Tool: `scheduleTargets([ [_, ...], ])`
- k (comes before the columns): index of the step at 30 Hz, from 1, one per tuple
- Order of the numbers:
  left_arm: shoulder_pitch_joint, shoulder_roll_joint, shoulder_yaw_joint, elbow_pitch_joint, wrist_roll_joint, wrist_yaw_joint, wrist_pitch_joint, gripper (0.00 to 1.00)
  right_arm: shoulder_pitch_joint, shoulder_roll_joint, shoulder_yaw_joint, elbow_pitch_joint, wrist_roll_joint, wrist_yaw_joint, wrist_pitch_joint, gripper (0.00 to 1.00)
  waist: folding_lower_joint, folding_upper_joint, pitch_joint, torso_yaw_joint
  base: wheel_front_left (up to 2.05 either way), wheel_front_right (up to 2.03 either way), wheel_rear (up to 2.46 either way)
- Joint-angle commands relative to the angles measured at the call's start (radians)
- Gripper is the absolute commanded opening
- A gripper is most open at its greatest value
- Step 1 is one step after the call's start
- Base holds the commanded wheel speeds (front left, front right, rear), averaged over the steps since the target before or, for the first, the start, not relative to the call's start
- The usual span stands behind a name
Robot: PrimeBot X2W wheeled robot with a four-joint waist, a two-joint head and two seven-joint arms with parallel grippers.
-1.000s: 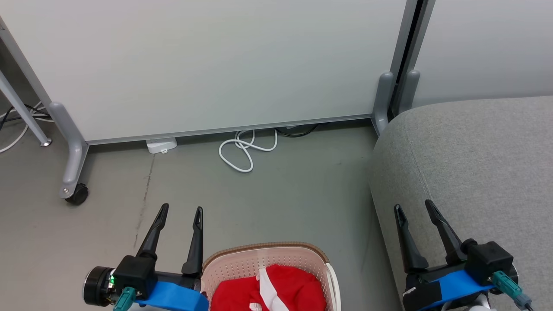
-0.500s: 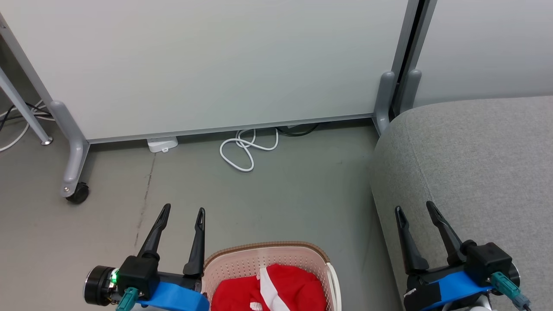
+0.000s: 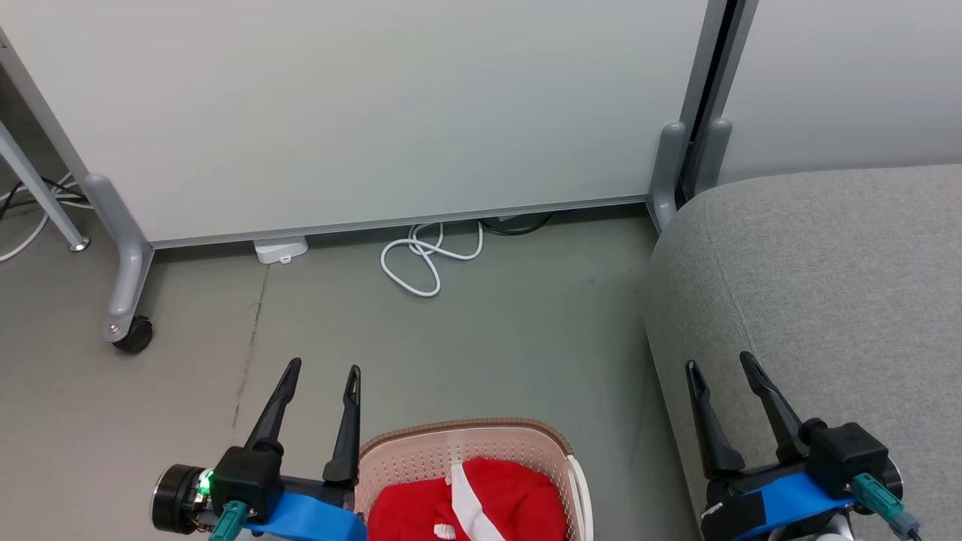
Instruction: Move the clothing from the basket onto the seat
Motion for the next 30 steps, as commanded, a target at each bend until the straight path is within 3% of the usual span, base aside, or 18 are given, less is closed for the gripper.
scheduleTargets([
  [1,-0.001,0.002,-0.006,0.007,0.011,-0.007,-0.005,1.0,0.002,-0.006,0.002,-0.001,-0.003,0.0,-0.005,1.0,0.0,0.0,0.002,-0.001,0.0,0.0,0.0],
  [14,-0.11,0.064,-0.101,0.1,0.014,-0.017,-0.005,1.0,-0.032,-0.006,0.018,-0.011,-0.006,0.0,-0.005,1.0,0.0,0.0,0.054,-0.033,0.0,0.0,0.0],
  [30,-0.353,0.154,-0.362,0.296,-0.057,-0.015,-0.004,1.0,-0.151,-0.005,0.043,-0.061,-0.012,0.0,-0.004,1.0,0.0,0.0,0.263,-0.12,0.0,0.0,0.0],
])
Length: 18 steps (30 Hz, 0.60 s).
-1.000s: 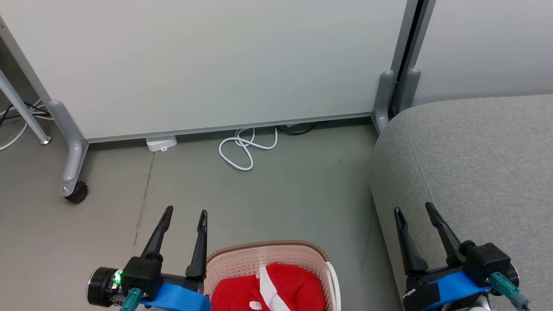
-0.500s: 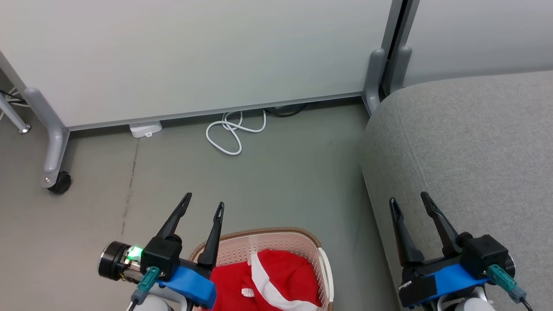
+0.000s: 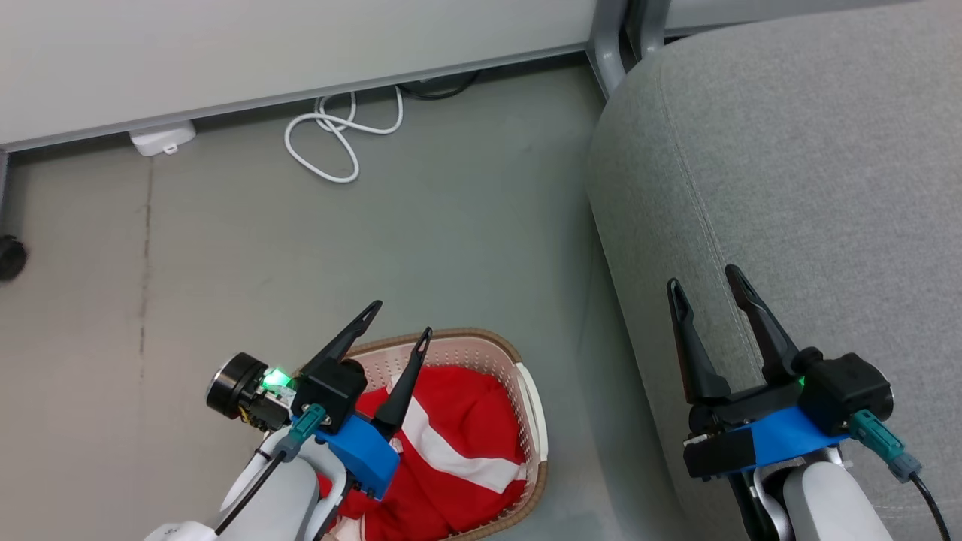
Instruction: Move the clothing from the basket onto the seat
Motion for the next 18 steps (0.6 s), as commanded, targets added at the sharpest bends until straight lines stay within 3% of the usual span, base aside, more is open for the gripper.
scheduleTargets([
  [1,-0.039,0.017,-0.03,0.027,-0.012,0.0,-0.003,1.0,-0.021,-0.005,0.006,-0.011,-0.001,0.0,-0.004,1.0,-0.0002,0.0,0.025,-0.011,0.0,0.0,0.0],
  [18,-0.306,0.087,-0.354,0.297,-0.094,0.0,-0.003,1.0,-0.137,-0.004,0.037,-0.1,-0.024,0.0,-0.003,1.0,-0.0002,0.0,0.284,-0.064,0.0,0.0,0.0],
])
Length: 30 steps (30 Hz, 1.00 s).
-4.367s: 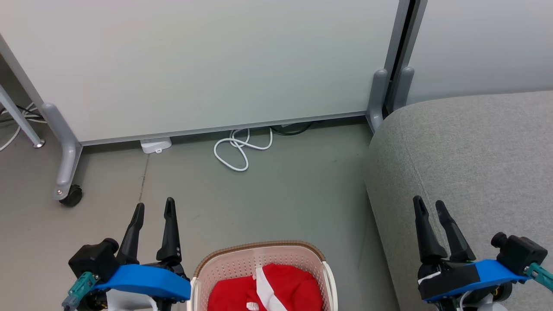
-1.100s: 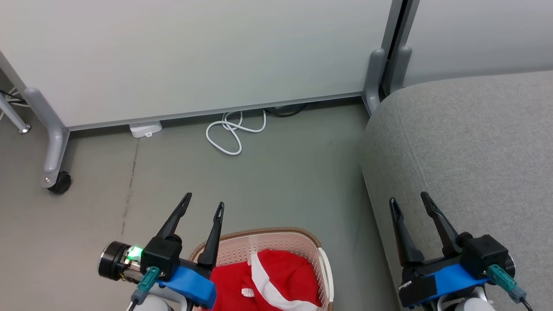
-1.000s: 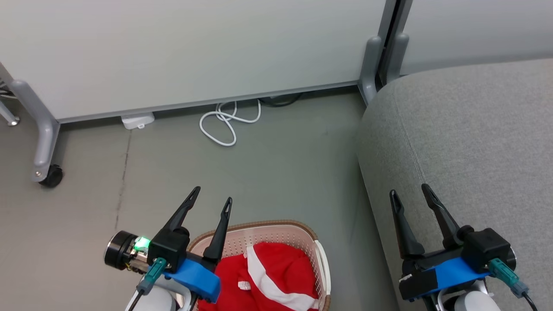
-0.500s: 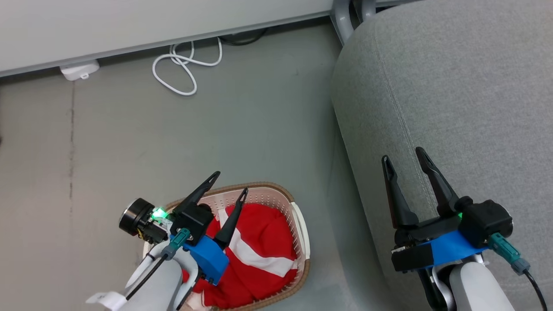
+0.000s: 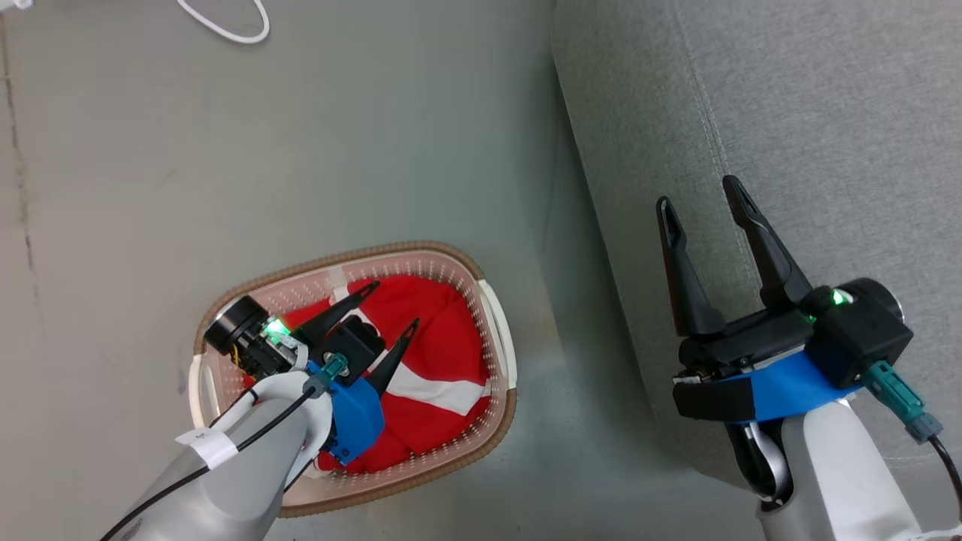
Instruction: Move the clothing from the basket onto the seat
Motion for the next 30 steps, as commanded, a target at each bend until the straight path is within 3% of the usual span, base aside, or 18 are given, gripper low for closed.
scheduleTargets([
  [1,-0.028,0.007,-0.022,0.018,-0.007,0.0,-0.003,1.0,-0.021,-0.004,0.003,-0.009,-0.005,0.0,-0.003,1.0,-0.0002,0.0001,0.029,0.016,0.0,0.0,0.0],
  [15,-0.163,0.004,-0.39,0.325,-0.125,0.0,0.026,1.0,-0.081,-0.004,0.024,-0.052,-0.047,0.0,-0.003,1.0,-0.0002,0.0001,0.167,0.013,0.0,0.0,0.0],
  [30,-0.206,-0.022,-0.437,0.392,0.057,0.0,0.175,1.0,-0.133,-0.004,0.013,-0.126,-0.073,0.0,-0.003,1.0,-0.0002,0.0001,0.335,0.018,0.0,0.0,0.0],
])
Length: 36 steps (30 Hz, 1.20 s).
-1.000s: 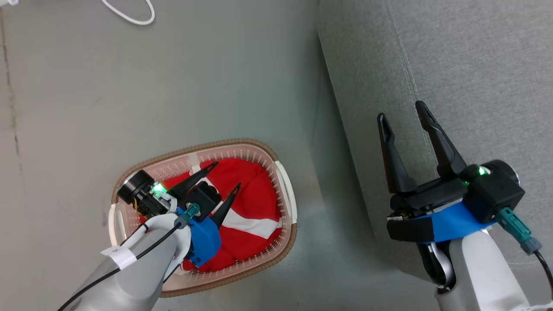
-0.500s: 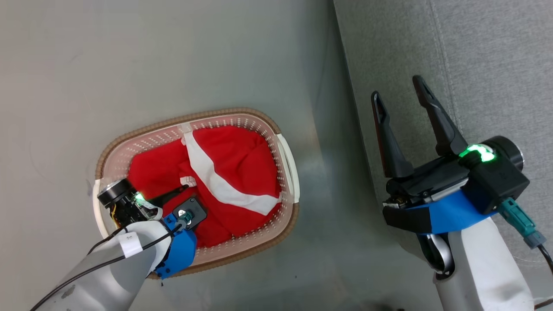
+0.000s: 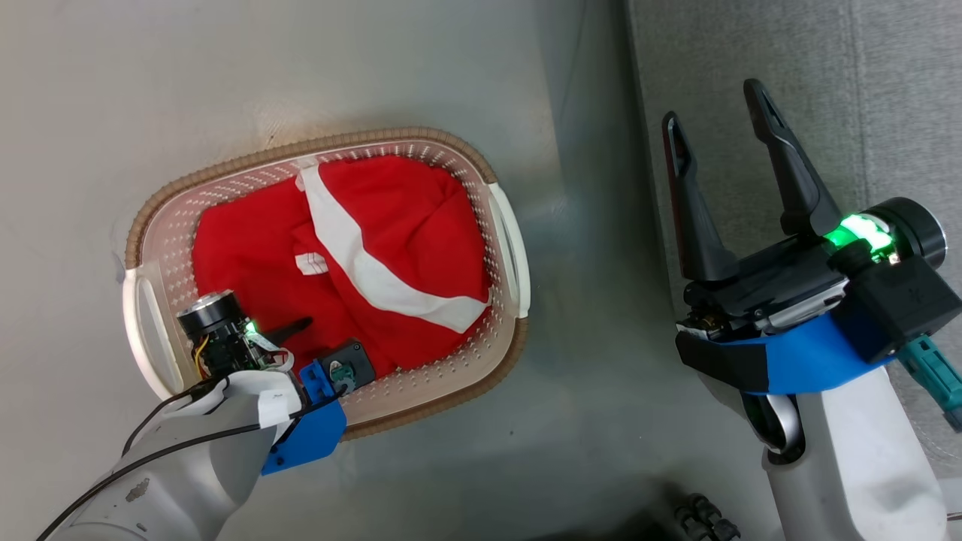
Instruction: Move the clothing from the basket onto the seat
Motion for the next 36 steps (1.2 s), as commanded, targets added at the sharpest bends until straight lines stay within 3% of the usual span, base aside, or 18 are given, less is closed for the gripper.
scheduleTargets([
  [1,-0.004,-0.001,-0.004,0.008,0.022,0.0,0.014,1.0,-0.019,-0.004,-0.002,-0.009,-0.005,0.0,-0.003,1.0,-0.0001,0.0,0.015,0.008,0.0,0.0,0.0],
  [20,-0.155,-0.039,-0.004,0.074,0.107,0.0,0.0,1.0,0.019,-0.004,-0.03,-0.09,-0.04,0.0,-0.003,1.0,-0.0001,0.0,0.154,0.031,0.0,0.0,0.0],
  [34,-0.17,-0.062,-0.004,0.096,0.103,0.0,0.02,1.0,0.053,-0.004,-0.049,-0.106,-0.046,0.0,-0.002,1.0,-0.0001,0.0,0.177,0.025,0.0,0.0,0.0],
  [35,-0.169,-0.063,-0.004,0.097,0.104,0.0,0.021,0.87,0.054,-0.004,-0.048,-0.106,-0.046,0.0,-0.002,1.0,-0.0001,0.0,0.177,0.025,0.0,0.0,0.0],
  [36,-0.17,-0.064,-0.004,0.097,0.107,0.0,0.016,0.22,0.054,-0.004,-0.047,-0.107,-0.047,0.0,-0.002,1.0,-0.0001,0.0,0.177,0.025,0.0,0.0,0.0],
])
